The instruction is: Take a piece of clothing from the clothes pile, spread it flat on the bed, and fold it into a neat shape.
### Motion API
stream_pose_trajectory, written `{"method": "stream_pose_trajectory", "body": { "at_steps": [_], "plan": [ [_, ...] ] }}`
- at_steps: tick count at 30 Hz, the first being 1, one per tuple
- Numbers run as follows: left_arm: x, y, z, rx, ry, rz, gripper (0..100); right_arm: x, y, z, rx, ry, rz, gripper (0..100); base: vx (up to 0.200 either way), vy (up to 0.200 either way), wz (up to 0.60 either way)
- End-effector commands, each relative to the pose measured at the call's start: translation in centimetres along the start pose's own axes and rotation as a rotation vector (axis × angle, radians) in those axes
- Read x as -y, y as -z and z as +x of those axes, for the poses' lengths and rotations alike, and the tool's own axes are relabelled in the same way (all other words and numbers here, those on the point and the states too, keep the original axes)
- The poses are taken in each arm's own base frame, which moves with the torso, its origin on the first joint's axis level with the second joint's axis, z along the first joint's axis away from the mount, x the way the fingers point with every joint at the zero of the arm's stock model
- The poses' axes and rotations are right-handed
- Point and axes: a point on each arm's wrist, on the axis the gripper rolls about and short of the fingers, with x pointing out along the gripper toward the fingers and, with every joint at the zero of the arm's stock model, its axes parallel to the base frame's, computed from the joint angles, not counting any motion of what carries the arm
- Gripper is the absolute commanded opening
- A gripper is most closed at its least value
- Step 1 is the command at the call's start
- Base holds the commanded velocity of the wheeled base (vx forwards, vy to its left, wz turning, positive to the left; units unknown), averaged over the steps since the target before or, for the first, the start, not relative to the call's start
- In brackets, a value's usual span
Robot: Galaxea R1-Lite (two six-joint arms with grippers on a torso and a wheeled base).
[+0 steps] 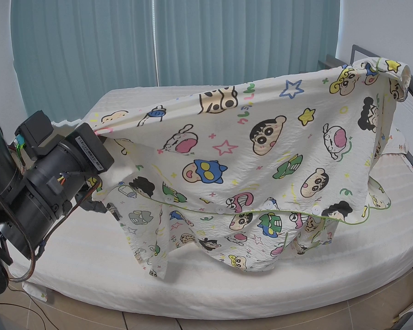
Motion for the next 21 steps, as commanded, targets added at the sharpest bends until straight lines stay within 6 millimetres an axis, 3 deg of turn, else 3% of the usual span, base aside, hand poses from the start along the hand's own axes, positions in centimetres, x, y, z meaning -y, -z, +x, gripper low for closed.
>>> {"method": "stream_pose_trajectory", "body": {
  "at_steps": [1, 11, 21],
  "plan": [
    [0.2, 0.4, 0.7, -0.008, -0.004, 0.003, 0, 0.0, -0.1, 0.3, -0.001, 0.001, 0.0, 0, 0.0, -0.2, 0.0],
    [-0.1, 0.9, 0.5, -0.027, -0.013, 0.005, 0, 0.1, 0.1, 0.2, -0.007, 0.002, 0.0, 0, 0.0, -0.02, 0.0],
    [-0.2, 1.7, 0.1, -0.056, -0.009, 0.015, 0, 0.1, 0.5, -0.4, -0.019, 0.001, 0.005, 0, -0.2, 0.0, 0.0]
  ]
}}
